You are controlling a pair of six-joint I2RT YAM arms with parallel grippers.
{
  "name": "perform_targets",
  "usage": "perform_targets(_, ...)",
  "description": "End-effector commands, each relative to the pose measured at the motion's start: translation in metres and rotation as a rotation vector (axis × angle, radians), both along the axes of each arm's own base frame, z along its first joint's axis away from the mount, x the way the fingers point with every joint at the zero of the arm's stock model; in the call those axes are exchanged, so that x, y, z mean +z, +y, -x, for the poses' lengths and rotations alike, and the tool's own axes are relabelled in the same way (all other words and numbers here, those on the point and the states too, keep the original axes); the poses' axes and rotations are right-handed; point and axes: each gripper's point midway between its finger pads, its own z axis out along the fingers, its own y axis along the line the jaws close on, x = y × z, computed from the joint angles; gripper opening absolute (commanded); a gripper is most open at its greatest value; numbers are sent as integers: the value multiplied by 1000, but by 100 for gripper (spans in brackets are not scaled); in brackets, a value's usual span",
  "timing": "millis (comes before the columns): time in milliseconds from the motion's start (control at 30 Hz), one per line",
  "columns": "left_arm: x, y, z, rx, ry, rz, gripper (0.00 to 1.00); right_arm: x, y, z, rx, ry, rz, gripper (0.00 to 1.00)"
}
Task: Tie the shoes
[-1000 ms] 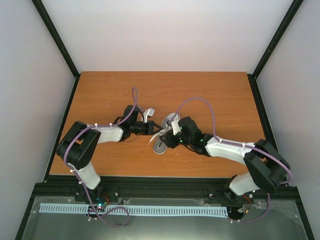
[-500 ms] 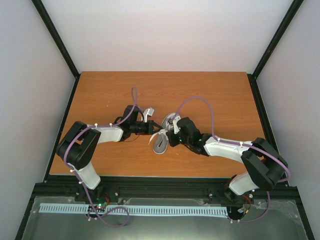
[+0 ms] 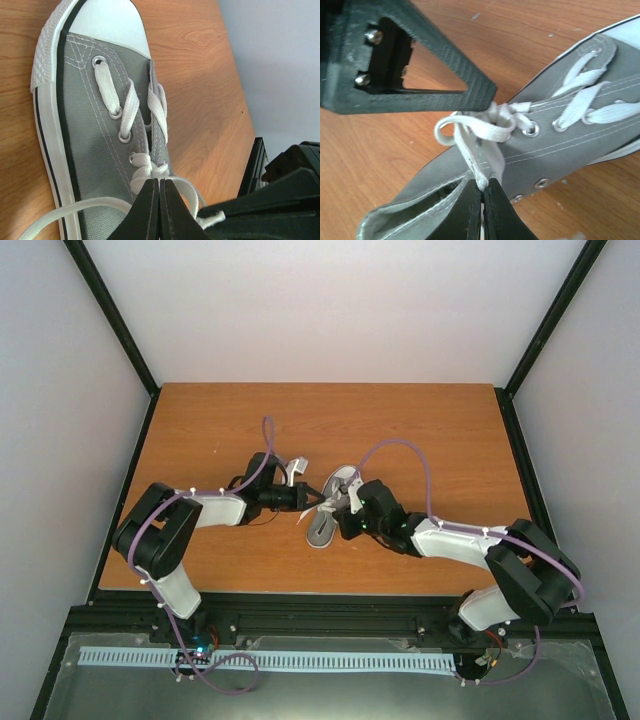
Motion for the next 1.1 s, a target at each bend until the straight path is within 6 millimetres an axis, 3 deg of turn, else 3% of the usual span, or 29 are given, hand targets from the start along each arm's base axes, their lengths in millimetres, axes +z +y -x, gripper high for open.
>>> perform_targets(0,15,2,-11,26,-71,31,1,-4,4,24,114,50,-15,6)
perform_targets(133,17,0,-6,-12,-87,45,1,-4,-1,30,112,57,-14,28)
perform_targets(267,17,1,-1,-31,-101,40,1,21,-7,23,82,0,-63,50)
perform_targets(367,18,1,1,-43,-109,32,1,41,-12,10,62,-18,-140,59)
perform_targets(467,17,1,3,-59,-111,36,1,51,-10,-7,34,-28,-159,60)
perform_targets(700,21,-2,6,-87,-123,54,1,49,16,-35,53,-35,-179,44)
perform_targets(867,22,-3,7,-98,-128,57,1,40,33,-33,129,-5,-218,42)
perform_targets(1067,25,-3,6,-99,-135,63,1,25,37,-22,189,42,-218,42)
